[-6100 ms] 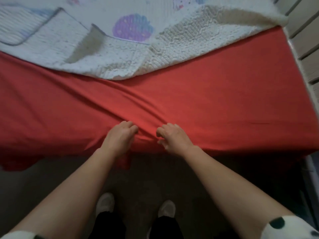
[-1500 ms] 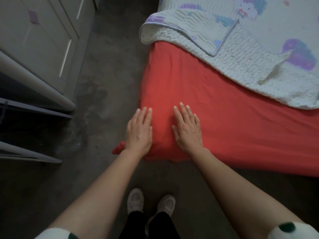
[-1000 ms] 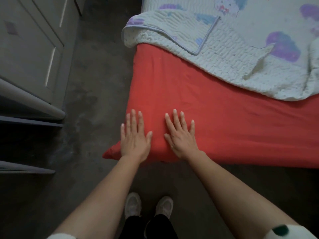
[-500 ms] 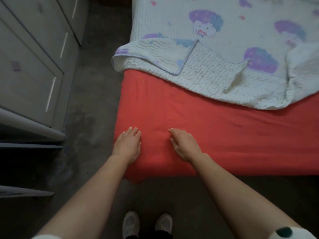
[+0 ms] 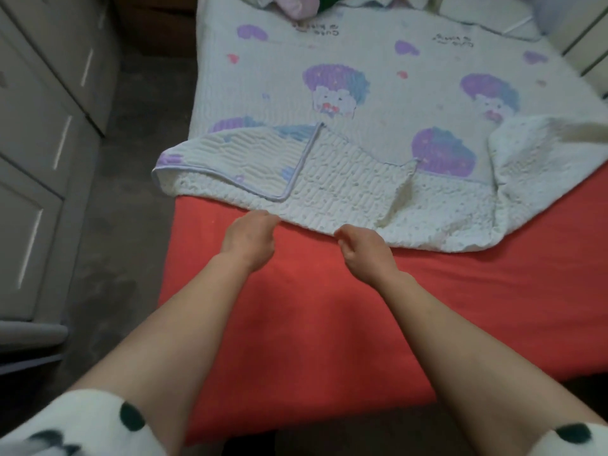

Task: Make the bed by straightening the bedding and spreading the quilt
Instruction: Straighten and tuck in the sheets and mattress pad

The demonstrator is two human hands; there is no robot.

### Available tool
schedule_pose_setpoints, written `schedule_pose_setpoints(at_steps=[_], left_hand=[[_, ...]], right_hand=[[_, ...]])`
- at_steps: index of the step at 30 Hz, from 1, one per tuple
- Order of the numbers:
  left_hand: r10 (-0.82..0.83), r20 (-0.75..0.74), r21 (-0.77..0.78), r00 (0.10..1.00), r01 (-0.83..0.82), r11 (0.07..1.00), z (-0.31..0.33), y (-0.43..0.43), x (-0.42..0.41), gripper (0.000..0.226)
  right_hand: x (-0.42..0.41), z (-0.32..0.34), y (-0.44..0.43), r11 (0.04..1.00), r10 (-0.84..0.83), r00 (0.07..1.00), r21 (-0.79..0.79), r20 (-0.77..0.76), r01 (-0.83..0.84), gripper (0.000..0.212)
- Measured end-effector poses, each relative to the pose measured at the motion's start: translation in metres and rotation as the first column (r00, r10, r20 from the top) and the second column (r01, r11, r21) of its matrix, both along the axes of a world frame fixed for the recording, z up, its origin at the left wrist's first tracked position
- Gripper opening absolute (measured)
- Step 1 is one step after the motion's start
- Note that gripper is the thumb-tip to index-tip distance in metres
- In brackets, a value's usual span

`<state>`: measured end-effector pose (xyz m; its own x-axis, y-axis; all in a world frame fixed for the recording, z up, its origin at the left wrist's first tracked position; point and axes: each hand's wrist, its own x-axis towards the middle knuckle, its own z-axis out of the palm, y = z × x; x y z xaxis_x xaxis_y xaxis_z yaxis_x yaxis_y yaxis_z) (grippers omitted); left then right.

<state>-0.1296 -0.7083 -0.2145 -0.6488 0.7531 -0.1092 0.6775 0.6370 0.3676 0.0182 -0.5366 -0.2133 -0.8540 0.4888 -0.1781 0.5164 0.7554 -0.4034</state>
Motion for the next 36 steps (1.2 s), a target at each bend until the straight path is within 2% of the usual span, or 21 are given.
schedule_pose_setpoints(at_steps=[5, 7, 12, 17, 20, 22, 25, 27, 29, 31, 32, 34, 36], left_hand=[[-0.006, -0.016, -0.089, 1.0, 0.004, 0.996, -0.024, 0.067, -0.061, 0.038], [-0.064, -0.033, -0.143, 0.997, 0.058, 0.988, -0.037, 0.088, -0.085, 0.038], [-0.15, -0.076, -0.245, 0.986, 0.128, 0.961, -0.067, 0.113, -0.119, 0.016], [-0.159, -0.098, -0.278, 0.982, 0.127, 0.952, -0.078, 0.116, -0.126, 0.023], [-0.023, -0.068, -0.121, 0.997, 0.014, 0.993, -0.065, 0.103, -0.139, 0.02], [0.05, -0.038, 0.007, 0.998, -0.05, 0.999, -0.051, 0.087, -0.143, 0.016], [0.158, 0.0, 0.134, 0.987, -0.157, 0.979, -0.026, 0.06, -0.147, 0.03], [0.242, 0.037, 0.221, 0.97, -0.244, 0.944, -0.01, 0.034, -0.15, 0.038], [0.293, 0.093, 0.295, 0.951, -0.308, 0.905, 0.002, 0.008, -0.15, 0.034], [0.326, 0.121, 0.328, 0.938, -0.347, 0.878, 0.011, -0.02, -0.145, 0.031], [0.339, 0.122, 0.325, 0.933, -0.36, 0.874, 0.015, -0.034, -0.14, 0.032], [0.364, 0.113, 0.303, 0.925, -0.381, 0.874, 0.02, -0.058, -0.132, 0.03], [0.379, 0.095, 0.23, 0.921, -0.39, 0.891, 0.027, -0.085, -0.117, 0.027]], right_hand=[[-0.053, -0.016, 0.054, 0.999, -0.041, 0.998, -0.026, 0.044, 0.042, 0.031], [-0.074, -0.027, 0.072, 0.999, -0.04, 0.994, -0.025, 0.103, 0.043, 0.034], [-0.106, -0.052, 0.099, 1.0, 0.026, 0.965, -0.005, 0.262, -0.025, 0.045], [-0.112, -0.072, 0.109, 0.996, 0.086, 0.932, 0.005, 0.352, -0.093, 0.033], [-0.119, -0.067, 0.11, 0.997, 0.073, 0.933, -0.006, 0.351, -0.076, 0.038], [-0.123, -0.058, 0.108, 0.999, 0.044, 0.959, 0.013, 0.28, -0.05, 0.054], [-0.132, -0.041, 0.1, 0.988, 0.0, 0.995, 0.152, 0.095, -0.015, 0.085], [-0.138, -0.031, 0.093, 0.97, 0.005, 0.997, 0.242, 0.076, -0.024, 0.1], [-0.144, -0.025, 0.087, 0.936, 0.034, 0.994, 0.345, 0.101, -0.066, 0.107], [-0.144, -0.021, 0.081, 0.916, 0.067, 0.987, 0.385, 0.144, -0.118, 0.103], [-0.143, -0.019, 0.077, 0.916, 0.079, 0.983, 0.378, 0.168, -0.139, 0.095], [-0.138, -0.013, 0.068, 0.916, 0.121, 0.966, 0.35, 0.227, -0.197, 0.07], [-0.125, -0.004, 0.052, 0.908, 0.185, 0.957, 0.335, 0.222, -0.253, 0.047]])
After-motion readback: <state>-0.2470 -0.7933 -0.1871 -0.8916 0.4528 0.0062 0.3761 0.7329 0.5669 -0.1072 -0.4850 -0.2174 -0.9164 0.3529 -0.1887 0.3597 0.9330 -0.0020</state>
